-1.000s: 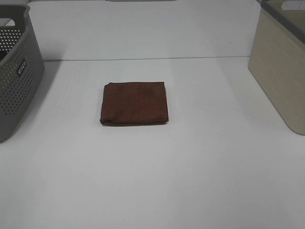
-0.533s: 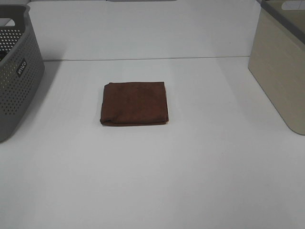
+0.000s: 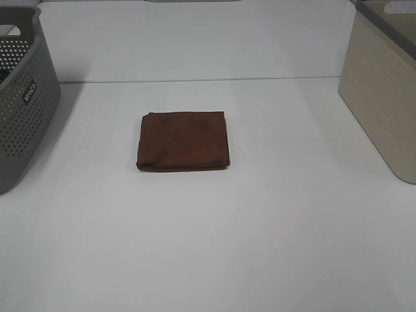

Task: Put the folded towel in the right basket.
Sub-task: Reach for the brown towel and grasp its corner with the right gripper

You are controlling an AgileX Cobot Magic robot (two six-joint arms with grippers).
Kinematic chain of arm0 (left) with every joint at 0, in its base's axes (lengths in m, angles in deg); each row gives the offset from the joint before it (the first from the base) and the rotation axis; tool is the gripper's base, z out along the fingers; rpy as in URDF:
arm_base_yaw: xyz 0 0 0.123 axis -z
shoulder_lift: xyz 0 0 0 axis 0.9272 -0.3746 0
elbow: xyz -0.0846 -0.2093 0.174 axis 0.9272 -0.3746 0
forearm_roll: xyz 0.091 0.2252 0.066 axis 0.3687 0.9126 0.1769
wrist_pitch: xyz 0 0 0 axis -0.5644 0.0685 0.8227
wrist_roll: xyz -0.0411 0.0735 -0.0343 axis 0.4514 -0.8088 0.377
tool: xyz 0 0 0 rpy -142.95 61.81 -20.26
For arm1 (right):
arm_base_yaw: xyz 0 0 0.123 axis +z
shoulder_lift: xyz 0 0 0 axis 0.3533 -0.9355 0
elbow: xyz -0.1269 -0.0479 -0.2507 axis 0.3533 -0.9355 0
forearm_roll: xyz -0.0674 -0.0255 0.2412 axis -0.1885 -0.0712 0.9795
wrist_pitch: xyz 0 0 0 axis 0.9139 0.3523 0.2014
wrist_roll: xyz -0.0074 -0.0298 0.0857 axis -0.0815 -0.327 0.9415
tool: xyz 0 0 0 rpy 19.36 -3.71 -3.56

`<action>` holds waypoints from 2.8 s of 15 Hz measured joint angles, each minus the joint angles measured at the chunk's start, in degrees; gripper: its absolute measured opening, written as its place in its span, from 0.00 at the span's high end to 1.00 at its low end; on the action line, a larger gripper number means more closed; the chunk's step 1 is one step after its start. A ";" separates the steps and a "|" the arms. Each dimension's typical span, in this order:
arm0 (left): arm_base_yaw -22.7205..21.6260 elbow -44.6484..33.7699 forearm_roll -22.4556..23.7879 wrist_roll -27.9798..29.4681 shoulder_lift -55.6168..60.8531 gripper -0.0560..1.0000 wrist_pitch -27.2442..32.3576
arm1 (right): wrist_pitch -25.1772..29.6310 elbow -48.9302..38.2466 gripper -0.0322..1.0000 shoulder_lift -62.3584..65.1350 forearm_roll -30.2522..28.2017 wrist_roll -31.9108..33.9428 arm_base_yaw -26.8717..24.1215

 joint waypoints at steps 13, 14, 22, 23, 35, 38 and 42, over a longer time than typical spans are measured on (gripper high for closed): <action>0.00 0.00 0.00 0.00 0.00 0.03 0.00 | -13.64 34.03 0.33 -61.65 4.64 -0.17 0.00; 0.00 0.00 0.00 0.00 0.00 0.03 0.00 | -11.46 38.39 0.33 -66.46 4.93 -0.34 0.00; 0.00 0.00 0.00 0.00 0.00 0.03 0.00 | -1.03 69.79 0.33 -100.32 9.22 -1.43 10.26; 0.00 0.00 0.00 0.00 0.00 0.03 0.00 | -0.17 73.11 0.33 -103.71 9.34 -0.97 11.92; 0.00 0.00 0.00 0.00 0.00 0.03 0.00 | 4.70 82.68 0.33 -132.87 36.04 -8.37 13.52; 0.00 0.00 0.00 0.00 0.00 0.03 0.00 | 3.61 82.74 0.33 -137.51 37.47 -10.14 13.52; 0.00 0.00 0.00 0.00 0.00 0.03 0.00 | -0.06 82.96 0.33 -141.00 37.59 -11.75 13.52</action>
